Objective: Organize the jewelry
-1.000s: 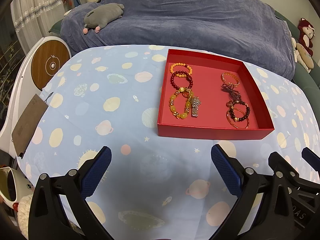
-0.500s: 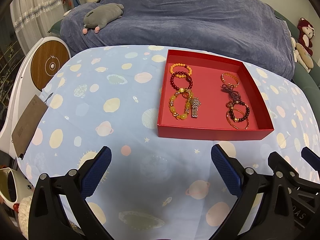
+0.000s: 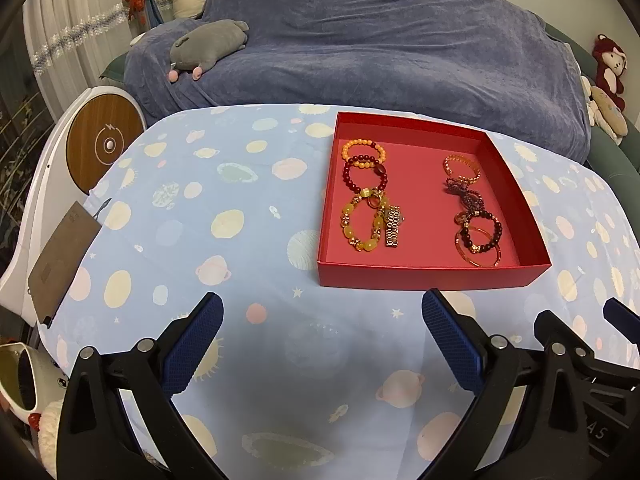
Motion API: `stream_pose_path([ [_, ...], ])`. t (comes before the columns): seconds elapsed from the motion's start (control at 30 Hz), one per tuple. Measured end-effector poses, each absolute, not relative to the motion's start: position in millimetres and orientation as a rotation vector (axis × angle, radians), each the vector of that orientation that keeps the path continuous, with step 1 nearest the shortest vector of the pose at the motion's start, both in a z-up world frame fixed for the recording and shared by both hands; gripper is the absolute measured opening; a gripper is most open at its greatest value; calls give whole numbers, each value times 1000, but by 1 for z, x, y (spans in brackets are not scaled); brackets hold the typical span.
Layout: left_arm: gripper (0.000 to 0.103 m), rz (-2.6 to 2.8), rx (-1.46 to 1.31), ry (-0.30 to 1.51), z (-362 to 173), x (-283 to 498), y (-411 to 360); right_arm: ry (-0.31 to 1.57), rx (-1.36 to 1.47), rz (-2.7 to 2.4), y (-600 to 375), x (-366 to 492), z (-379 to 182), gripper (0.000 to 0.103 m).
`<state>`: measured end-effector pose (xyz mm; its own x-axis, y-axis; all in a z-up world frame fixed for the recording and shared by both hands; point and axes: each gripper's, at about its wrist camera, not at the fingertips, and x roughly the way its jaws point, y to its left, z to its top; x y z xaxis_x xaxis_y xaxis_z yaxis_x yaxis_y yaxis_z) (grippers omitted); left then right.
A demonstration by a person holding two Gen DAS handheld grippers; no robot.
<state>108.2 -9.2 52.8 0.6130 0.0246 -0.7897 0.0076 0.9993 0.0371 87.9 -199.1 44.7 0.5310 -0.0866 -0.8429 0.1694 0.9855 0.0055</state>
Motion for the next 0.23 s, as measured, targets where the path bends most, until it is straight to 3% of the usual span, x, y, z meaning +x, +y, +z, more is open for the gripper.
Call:
stream_pose_path([
  [0.23, 95, 9, 20, 936, 48, 107, -10, 996, 90, -152, -200, 87, 45, 96],
])
